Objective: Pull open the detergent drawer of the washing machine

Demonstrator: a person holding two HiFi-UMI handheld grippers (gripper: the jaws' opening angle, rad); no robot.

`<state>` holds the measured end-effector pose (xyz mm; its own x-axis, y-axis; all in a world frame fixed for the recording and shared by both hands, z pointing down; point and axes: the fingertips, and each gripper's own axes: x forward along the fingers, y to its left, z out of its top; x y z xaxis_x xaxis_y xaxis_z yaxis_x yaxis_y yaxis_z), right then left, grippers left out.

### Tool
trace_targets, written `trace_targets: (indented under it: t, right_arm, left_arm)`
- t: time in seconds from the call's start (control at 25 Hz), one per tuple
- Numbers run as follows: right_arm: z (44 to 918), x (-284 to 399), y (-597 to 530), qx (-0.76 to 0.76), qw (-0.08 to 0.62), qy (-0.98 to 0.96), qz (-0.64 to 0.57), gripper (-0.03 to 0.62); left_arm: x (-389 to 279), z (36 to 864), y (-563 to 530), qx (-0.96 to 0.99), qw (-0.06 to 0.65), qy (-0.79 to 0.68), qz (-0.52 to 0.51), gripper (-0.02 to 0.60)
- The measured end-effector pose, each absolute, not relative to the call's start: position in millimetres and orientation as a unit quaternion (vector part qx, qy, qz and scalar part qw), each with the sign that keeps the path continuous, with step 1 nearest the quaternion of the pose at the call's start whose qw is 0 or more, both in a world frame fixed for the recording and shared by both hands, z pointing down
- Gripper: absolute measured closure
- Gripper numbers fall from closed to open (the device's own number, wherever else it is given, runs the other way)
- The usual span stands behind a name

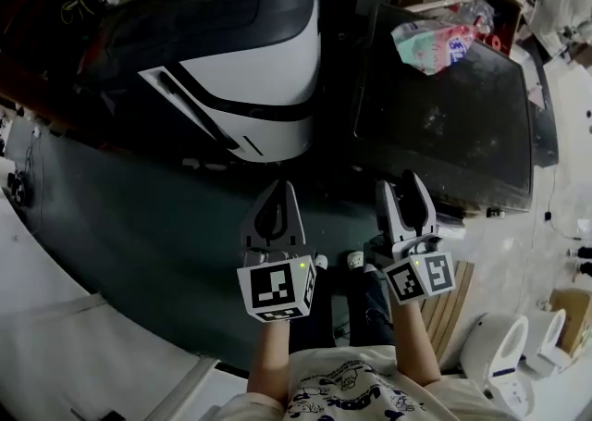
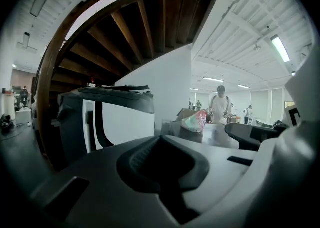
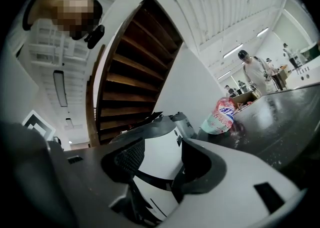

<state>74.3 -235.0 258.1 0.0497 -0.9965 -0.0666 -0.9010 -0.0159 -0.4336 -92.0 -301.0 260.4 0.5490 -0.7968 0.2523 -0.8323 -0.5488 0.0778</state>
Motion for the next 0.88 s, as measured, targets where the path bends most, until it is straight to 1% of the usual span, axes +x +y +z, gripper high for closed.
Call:
trace_targets:
  t: [0.48,0.88]
  right_arm:
    - [340.9,93.3,-210.1,-0.723,0.315,0.583,-0.195,0.365]
    - [398.6,100.7,-211.3,-0.714,0.384,0.537,-0.233,0.365]
  left_arm:
    - [-57.8,321.7,-295.1,0.911,0.101,-0.383,0.12,0.566]
    - [-43.0,368.1,-291.1,0.917,0.108,-0.357,0.14,0.566]
